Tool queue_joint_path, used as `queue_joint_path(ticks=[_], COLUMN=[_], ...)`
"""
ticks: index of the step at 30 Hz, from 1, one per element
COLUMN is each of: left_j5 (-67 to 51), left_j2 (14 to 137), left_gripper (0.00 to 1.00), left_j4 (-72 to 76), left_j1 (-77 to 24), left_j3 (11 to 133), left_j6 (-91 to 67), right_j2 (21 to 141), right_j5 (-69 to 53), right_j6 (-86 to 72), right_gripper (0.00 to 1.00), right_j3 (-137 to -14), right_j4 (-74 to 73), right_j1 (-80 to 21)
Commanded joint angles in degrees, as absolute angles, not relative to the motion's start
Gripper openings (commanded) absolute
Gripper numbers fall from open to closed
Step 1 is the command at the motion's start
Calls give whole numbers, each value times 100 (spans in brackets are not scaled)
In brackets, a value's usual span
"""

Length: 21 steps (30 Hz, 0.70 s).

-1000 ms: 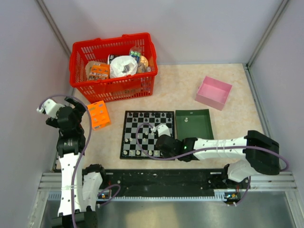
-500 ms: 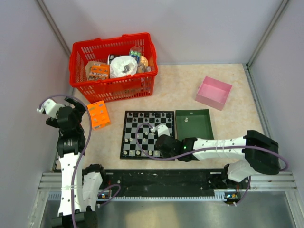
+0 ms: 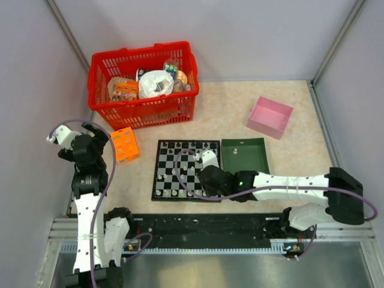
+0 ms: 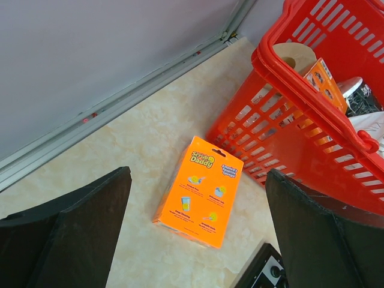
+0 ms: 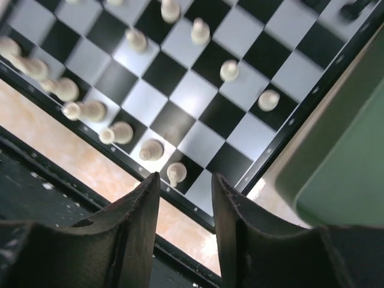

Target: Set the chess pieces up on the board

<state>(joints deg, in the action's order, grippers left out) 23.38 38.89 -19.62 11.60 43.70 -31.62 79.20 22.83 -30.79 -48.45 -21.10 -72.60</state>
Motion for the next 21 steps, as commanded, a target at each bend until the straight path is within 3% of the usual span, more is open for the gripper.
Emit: queue_joint_path(ticks=[1,5,11,21], left_j5=[2312,2294,2303,2329], left_j2=[3823,3823,3823,3849], left_gripper=[99,99,99,99], left_j4=[-1688,-1688,-1696,-1687], left_j1=[1187,1187,1187,1187], left_j3=[4333,4324,4342,4350], left_j6=[-3190,-3190,-3190,-3164], right_j2=[7182,6874,6802,8216], right_j5=[3014,3217,2147,1195], right_j6=[-2883,-2900,-3217,-2962], right_gripper=[42,44,44,41], right_j3=[-5203,-5072,-4817,-5123], right_j4=[-2101,-2127,-2075,-1802], right_j1=[-7260,-6638,-4635,-3358])
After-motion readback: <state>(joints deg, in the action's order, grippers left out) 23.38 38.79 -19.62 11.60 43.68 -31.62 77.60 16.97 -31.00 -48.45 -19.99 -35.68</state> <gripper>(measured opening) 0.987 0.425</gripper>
